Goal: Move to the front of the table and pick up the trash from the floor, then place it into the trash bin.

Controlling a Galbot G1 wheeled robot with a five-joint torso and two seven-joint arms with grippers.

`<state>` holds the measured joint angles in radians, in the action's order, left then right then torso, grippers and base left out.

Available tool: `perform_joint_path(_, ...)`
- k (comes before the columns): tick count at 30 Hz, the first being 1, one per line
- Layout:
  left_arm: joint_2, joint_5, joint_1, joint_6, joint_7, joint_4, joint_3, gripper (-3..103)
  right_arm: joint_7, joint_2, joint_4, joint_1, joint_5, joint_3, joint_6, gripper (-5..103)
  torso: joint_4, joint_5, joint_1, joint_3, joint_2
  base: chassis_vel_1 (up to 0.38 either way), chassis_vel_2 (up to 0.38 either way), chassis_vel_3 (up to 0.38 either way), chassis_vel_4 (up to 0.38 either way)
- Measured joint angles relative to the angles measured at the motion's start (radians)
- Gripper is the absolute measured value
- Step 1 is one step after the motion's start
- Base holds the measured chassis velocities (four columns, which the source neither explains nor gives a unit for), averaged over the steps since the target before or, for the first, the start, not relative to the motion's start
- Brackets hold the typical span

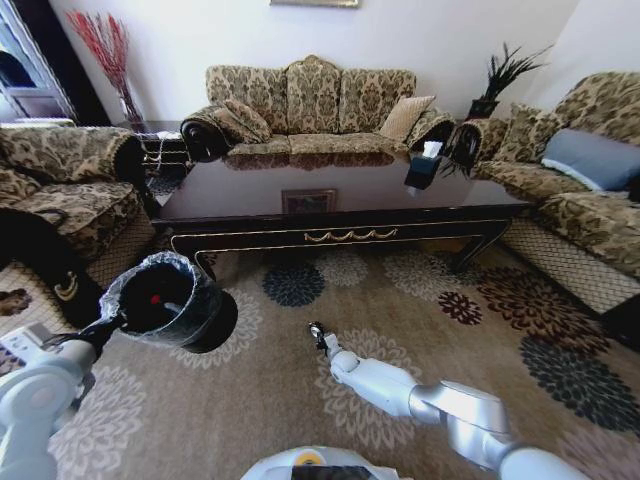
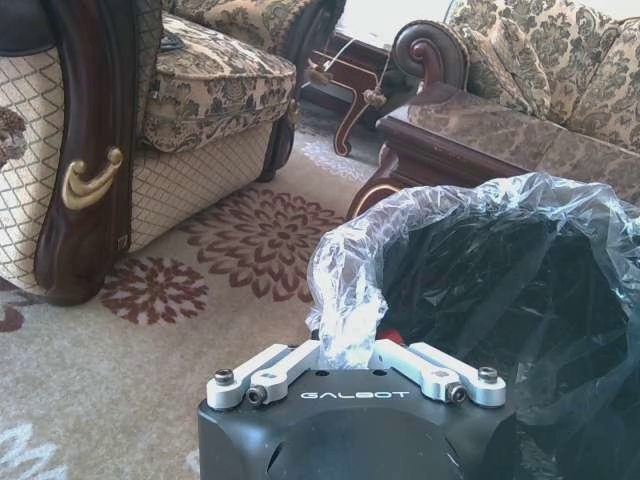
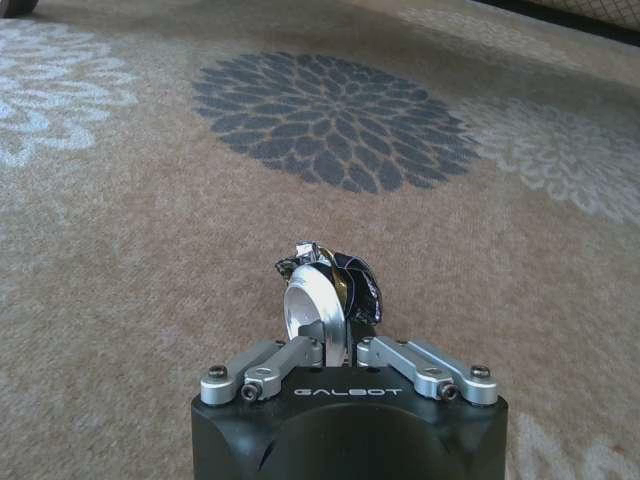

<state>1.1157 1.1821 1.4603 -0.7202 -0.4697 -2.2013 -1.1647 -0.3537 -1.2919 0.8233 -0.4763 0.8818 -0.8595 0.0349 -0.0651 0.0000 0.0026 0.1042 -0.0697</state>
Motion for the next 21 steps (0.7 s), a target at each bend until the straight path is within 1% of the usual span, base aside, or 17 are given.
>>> perform_joint_path(4, 0.001, -0.002, 0.000, 0.001, 0.002, 0.001, 0.003, 3, -0.003, 0.017, 0.035, 0.001, -0.004, 0.000, 0.007, 10, 0.0000, 0.0001, 0.000, 0.000, 0.000, 0.000, 0.000, 0.000, 0.000)
perform_joint_path(7, -0.002, -0.003, 0.000, 0.002, 0.009, 0.006, 0.005, 3, -0.028, 0.087, 0.145, 0.022, 0.020, -0.002, 0.008, 10, 0.0001, 0.0003, 0.000, 0.000, 0.000, 0.000, 0.000, 0.000, 0.000)
perform_joint_path(8, -0.002, -0.003, 0.000, 0.002, 0.009, 0.006, 0.005, 3, -0.028, 0.087, 0.145, 0.022, 0.020, -0.002, 0.008, 10, 0.0001, 0.0003, 0.000, 0.000, 0.000, 0.000, 0.000, 0.000, 0.000)
perform_joint_path(10, -0.002, -0.005, 0.001, 0.003, 0.011, 0.009, 0.008, 3, -0.038, 0.136, 0.198, 0.038, 0.025, -0.001, 0.013, 10, 0.0002, 0.0003, 0.000, 0.000, 0.000, 0.000, 0.000, 0.000, 0.000)
perform_joint_path(11, -0.003, -0.009, 0.002, 0.005, 0.013, 0.014, 0.013, 3, -0.043, 0.185, 0.247, 0.058, 0.026, 0.001, 0.021, 10, -0.0003, 0.0000, 0.000, 0.000, 0.000, 0.000, 0.000, 0.000, 0.000)
perform_joint_path(13, -0.003, -0.019, 0.006, 0.007, 0.019, 0.023, 0.025, 3, -0.048, 0.251, 0.333, 0.091, 0.029, 0.004, 0.025, 10, -0.0004, 0.0002, 0.000, 0.000, 0.000, 0.000, 0.000, 0.000, 0.000)
perform_joint_path(14, -0.003, -0.019, 0.006, 0.007, 0.019, 0.023, 0.025, 3, -0.048, 0.251, 0.333, 0.091, 0.029, 0.004, 0.025, 10, -0.0004, 0.0002, 0.000, 0.000, 0.000, 0.000, 0.000, 0.000, 0.000)
perform_joint_path(17, -0.010, -0.021, 0.006, 0.008, 0.017, 0.041, 0.048, 3, -0.045, 0.344, 0.484, 0.150, 0.040, 0.001, 0.033, 10, 0.0001, 0.0002, 0.000, 0.000, 0.000, 0.000, 0.000, 0.000, 0.000)
perform_joint_path(18, -0.013, -0.019, 0.006, 0.008, 0.015, 0.045, 0.055, 3, -0.039, 0.365, 0.519, 0.166, 0.042, -0.002, 0.039, 10, 0.0001, 0.0001, 0.000, 0.000, 0.000, 0.000, 0.000, 0.000, 0.000)
perform_joint_path(19, -0.013, -0.019, 0.006, 0.008, 0.015, 0.045, 0.055, 3, -0.039, 0.365, 0.519, 0.166, 0.042, -0.002, 0.039, 10, 0.0001, 0.0001, 0.000, 0.000, 0.000, 0.000, 0.000, 0.000, 0.000)
perform_joint_path(21, -0.020, -0.015, 0.005, 0.007, 0.012, 0.054, 0.070, 3, -0.027, 0.402, 0.590, 0.201, 0.046, -0.005, 0.058, 10, 0.0000, 0.0000, 0.000, 0.000, 0.000, 0.000, 0.000, 0.000, 0.000)
